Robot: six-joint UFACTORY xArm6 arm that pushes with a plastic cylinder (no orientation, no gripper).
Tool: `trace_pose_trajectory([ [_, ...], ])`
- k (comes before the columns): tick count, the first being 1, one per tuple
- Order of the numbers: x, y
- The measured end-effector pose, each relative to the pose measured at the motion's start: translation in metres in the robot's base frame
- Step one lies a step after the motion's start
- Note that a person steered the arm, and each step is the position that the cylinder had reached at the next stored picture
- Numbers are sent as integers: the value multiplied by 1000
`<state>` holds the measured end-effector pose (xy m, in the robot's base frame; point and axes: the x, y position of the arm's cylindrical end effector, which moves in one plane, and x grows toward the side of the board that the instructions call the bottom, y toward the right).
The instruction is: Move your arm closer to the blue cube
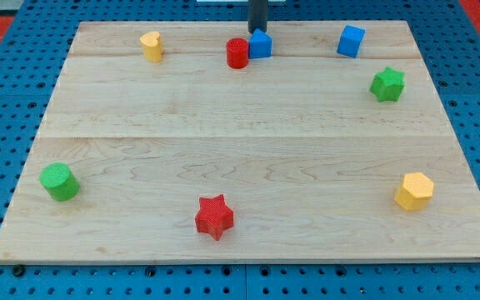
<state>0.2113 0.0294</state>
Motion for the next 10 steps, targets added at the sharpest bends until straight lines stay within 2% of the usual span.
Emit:
trace_pose_trajectory([
  [6, 73, 67],
  [10, 153, 83],
])
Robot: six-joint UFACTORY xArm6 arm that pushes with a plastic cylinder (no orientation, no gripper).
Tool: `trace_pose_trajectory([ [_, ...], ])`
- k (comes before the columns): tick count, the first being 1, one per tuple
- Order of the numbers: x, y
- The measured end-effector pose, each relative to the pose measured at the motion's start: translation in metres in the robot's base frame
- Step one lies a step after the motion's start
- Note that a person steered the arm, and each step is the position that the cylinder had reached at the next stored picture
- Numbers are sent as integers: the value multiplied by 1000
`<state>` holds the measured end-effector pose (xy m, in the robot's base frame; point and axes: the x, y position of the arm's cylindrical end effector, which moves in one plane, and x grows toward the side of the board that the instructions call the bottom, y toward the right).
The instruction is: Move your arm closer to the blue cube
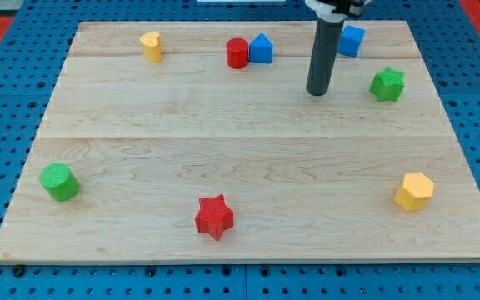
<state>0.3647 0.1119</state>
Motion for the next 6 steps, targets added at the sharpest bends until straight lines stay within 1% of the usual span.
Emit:
trace_pose_trajectory([
  [1, 13, 1],
  [2, -10, 4],
  [3, -52, 35],
  [4, -104, 33],
  [5, -126, 17],
  [6, -147, 36],
])
